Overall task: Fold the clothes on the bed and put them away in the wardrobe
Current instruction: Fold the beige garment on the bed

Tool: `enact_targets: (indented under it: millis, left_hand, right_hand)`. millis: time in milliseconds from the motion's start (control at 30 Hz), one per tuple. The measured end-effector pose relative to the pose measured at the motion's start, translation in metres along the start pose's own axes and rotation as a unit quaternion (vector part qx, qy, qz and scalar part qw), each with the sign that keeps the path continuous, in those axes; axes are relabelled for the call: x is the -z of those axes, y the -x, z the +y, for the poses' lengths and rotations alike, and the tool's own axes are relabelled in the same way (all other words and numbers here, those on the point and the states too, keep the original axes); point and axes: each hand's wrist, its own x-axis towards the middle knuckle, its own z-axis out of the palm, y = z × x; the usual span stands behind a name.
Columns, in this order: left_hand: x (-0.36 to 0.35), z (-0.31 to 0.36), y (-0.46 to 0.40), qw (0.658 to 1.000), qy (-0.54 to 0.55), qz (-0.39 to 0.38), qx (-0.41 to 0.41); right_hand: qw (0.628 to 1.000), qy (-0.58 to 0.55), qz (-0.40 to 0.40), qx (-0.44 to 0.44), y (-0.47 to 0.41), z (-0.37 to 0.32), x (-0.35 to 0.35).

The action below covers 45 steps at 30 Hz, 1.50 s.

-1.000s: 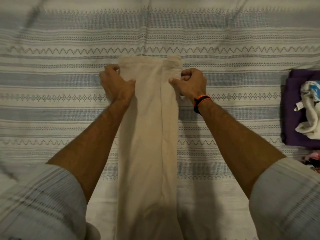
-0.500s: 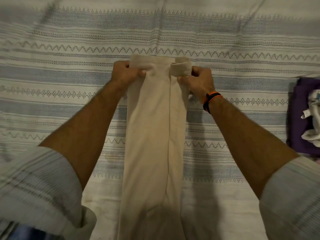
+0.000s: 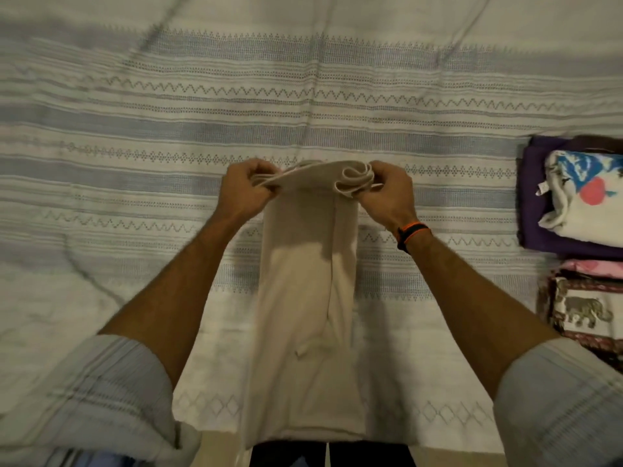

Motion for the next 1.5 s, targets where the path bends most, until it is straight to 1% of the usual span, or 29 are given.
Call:
enact_targets:
  millis: [133,267,400,567,633,700,733,767,800,867,933,967,1000,1033,1100,1167,1233,1300,1400,1467,1500]
  left_hand:
    - [0.000,-0.034,0.063,0.994,-0.105,-0.014,-0.037]
    - [-0.010,-0.069,0.116,0.980,-0.186,-0.043,-0.054]
    - [-0.020,-0.093,0.153,0.956,-0.275,-0.087,-0.050]
    - [-0.026,-0.111,0.183,0.928,-0.351,-0.101,-0.076]
    - [-0.026,-0.115,0.192,0.904,-0.400,-0.133,-0.067]
    - [-0.025,-0.117,0.197,0.864,-0.458,-0.206,-0.030]
    - [-0.025,-0.118,0.198,0.847,-0.473,-0.245,-0.009]
    - [-0.025,-0.118,0.197,0.839,-0.473,-0.270,0.008]
    - [-0.025,-0.118,0.196,0.842,-0.464,-0.275,0.021]
    - [-0.026,-0.116,0.191,0.872,-0.427,-0.238,0.026]
    - [-0.032,-0.113,0.181,0.901,-0.396,-0.178,0.000]
    - [-0.036,-0.112,0.175,0.909,-0.388,-0.153,-0.023]
    - [-0.040,-0.109,0.170,0.909,-0.390,-0.139,-0.048]
    - [-0.045,-0.109,0.163,0.900,-0.409,-0.135,-0.072]
    - [-0.056,-0.111,0.148,0.867,-0.468,-0.134,-0.105]
    - [-0.066,-0.116,0.134,0.846,-0.506,-0.128,-0.112]
    - [-0.073,-0.125,0.123,0.836,-0.523,-0.129,-0.098]
    - [-0.076,-0.134,0.115,0.834,-0.529,-0.141,-0.076]
    - [-0.077,-0.140,0.111,0.834,-0.526,-0.151,-0.073]
    - [-0.075,-0.138,0.111,0.842,-0.510,-0.156,-0.081]
    - [-0.072,-0.137,0.111,0.856,-0.487,-0.149,-0.084]
  right_hand:
    - [0.990,0.122,-0.030,0.066,0.070,0.023,-0.006]
    - [0.960,0.242,-0.056,0.128,0.129,0.051,-0.017]
    - [0.936,0.304,-0.064,0.163,0.170,0.069,-0.030]
    - [0.914,0.346,-0.081,0.193,0.198,0.085,-0.043]
    - [0.891,0.395,-0.137,0.175,0.206,0.084,-0.046]
    - [0.845,0.465,-0.238,0.111,0.212,0.077,-0.050]
    - [0.824,0.490,-0.272,0.083,0.212,0.072,-0.050]
    - [0.817,0.497,-0.286,0.058,0.210,0.066,-0.051]
    - [0.825,0.488,-0.283,0.038,0.207,0.061,-0.051]
    - [0.860,0.447,-0.244,0.033,0.198,0.051,-0.054]
    - [0.891,0.413,-0.170,0.082,0.187,0.048,-0.059]
    - [0.899,0.402,-0.133,0.115,0.181,0.048,-0.061]
    - [0.898,0.402,-0.113,0.139,0.175,0.049,-0.064]
    - [0.891,0.415,-0.114,0.145,0.168,0.051,-0.069]
    - [0.869,0.459,-0.136,0.126,0.153,0.058,-0.074]
    - [0.854,0.490,-0.152,0.089,0.144,0.069,-0.076]
    - [0.848,0.499,-0.169,0.053,0.138,0.081,-0.076]
    - [0.846,0.499,-0.183,0.041,0.133,0.092,-0.075]
    - [0.849,0.488,-0.198,0.048,0.126,0.101,-0.074]
    - [0.870,0.448,-0.199,0.055,0.125,0.101,-0.070]
    - [0.887,0.418,-0.188,0.058,0.126,0.101,-0.068]
